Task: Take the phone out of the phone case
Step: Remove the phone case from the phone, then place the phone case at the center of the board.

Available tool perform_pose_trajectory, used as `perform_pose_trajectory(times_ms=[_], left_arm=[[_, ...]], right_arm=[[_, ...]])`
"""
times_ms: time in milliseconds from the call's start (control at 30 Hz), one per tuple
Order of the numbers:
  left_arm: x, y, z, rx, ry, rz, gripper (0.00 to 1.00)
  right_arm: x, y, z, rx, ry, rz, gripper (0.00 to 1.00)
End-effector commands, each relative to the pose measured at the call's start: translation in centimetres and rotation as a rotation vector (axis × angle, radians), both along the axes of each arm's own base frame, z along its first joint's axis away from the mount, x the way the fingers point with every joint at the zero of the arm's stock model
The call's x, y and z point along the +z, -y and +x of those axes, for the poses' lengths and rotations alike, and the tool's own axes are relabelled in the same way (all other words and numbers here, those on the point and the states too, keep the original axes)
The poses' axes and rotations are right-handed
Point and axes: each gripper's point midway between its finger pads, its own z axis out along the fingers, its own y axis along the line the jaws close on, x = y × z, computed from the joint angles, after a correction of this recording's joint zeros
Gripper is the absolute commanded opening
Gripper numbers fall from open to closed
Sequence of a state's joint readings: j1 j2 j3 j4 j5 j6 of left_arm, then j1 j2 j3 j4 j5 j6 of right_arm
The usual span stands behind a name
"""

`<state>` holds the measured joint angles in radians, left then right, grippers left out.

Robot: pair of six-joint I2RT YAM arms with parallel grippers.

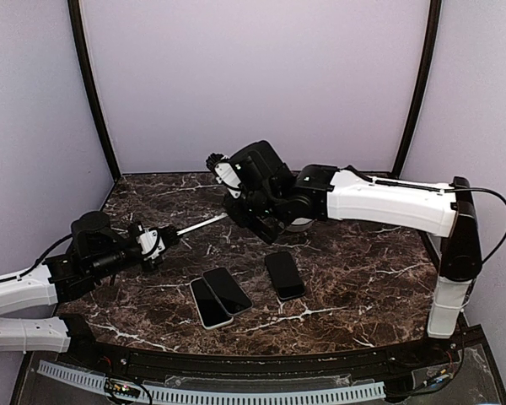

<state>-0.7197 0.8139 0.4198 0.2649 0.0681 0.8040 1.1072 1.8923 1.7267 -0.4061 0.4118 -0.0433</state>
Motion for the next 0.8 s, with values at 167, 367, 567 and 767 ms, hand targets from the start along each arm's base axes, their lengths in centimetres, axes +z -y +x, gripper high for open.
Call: perform_pose_trajectory(times_ms=[167, 367, 567, 767], left_arm=[[4.9, 0.1, 0.1, -0.002, 0.115, -0.130, 0.00], [5.0, 0.2, 0.0, -0.013, 0.107, -0.138, 0.00], [5.2, 0.3, -0.1, -0.020, 0.104, -0.146, 0.00], [5.1, 0.4, -0.2, -0.023, 0.098, -0.145, 0.00]], right_arm=[[5.0, 9.7, 6.2, -0.286, 0.032, 0.158, 0.00], [2.0, 17.6, 8.4, -0.422, -0.151, 0.315, 0.00], [-2.4, 25.3, 9.2, -0.545, -0.371, 0.540, 0.00], [-7.1, 28.7, 9.3, -0.585, -0.578, 0.666, 0.00]])
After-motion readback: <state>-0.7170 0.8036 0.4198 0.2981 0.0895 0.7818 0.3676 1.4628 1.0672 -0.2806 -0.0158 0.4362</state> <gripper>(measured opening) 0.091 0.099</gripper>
